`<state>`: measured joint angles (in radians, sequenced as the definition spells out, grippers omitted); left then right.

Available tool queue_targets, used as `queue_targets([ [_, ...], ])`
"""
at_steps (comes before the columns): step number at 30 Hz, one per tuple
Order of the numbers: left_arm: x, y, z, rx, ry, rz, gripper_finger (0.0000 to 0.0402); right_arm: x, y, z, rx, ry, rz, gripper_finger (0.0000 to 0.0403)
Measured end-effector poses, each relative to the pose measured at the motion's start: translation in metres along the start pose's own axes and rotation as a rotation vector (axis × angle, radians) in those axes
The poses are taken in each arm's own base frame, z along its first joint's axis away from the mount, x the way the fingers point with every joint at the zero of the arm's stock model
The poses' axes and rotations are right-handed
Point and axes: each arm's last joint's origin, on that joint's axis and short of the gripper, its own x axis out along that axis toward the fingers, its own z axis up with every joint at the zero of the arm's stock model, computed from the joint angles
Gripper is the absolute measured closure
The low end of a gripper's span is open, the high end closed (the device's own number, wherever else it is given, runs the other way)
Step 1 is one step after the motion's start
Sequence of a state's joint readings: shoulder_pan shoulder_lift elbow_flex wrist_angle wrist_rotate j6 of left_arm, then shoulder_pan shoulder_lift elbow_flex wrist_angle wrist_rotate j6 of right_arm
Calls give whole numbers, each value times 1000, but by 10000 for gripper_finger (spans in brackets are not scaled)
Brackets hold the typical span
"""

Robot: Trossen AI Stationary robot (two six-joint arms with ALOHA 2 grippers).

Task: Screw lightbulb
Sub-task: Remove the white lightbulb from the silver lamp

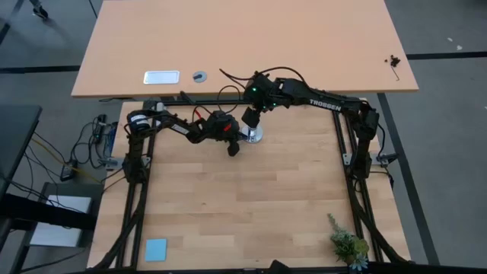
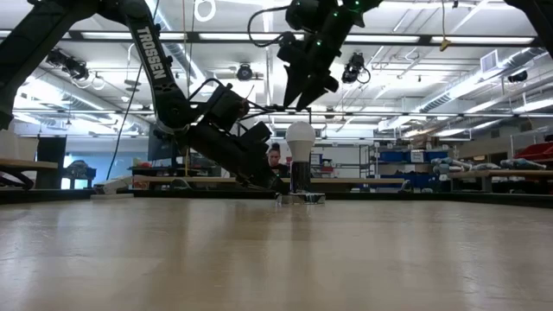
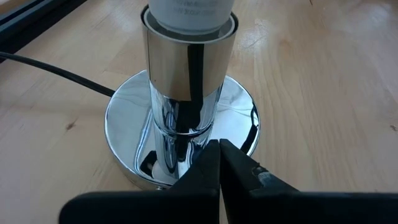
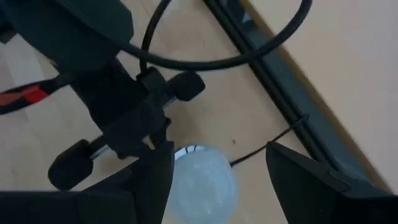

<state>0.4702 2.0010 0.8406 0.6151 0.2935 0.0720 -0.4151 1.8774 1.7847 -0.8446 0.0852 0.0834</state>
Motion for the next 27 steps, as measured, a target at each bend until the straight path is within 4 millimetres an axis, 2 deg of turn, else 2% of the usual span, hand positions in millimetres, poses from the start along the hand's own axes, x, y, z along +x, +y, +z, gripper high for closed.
queue_targets([
  [7,0,0,0,0,0,0,396,-1,15,-7,-21,58,57,151],
  [14,0,0,0,0,0,0,396,-1,19,-9,29,60,-51,91],
  [18,0,0,0,0,0,-2,396,0,19,-10,45,65,-56,60],
  [22,0,0,0,-1,0,-3,396,12,15,-21,54,117,-55,50],
  [27,0,0,0,-1,0,-4,396,22,12,-25,63,95,-72,51],
])
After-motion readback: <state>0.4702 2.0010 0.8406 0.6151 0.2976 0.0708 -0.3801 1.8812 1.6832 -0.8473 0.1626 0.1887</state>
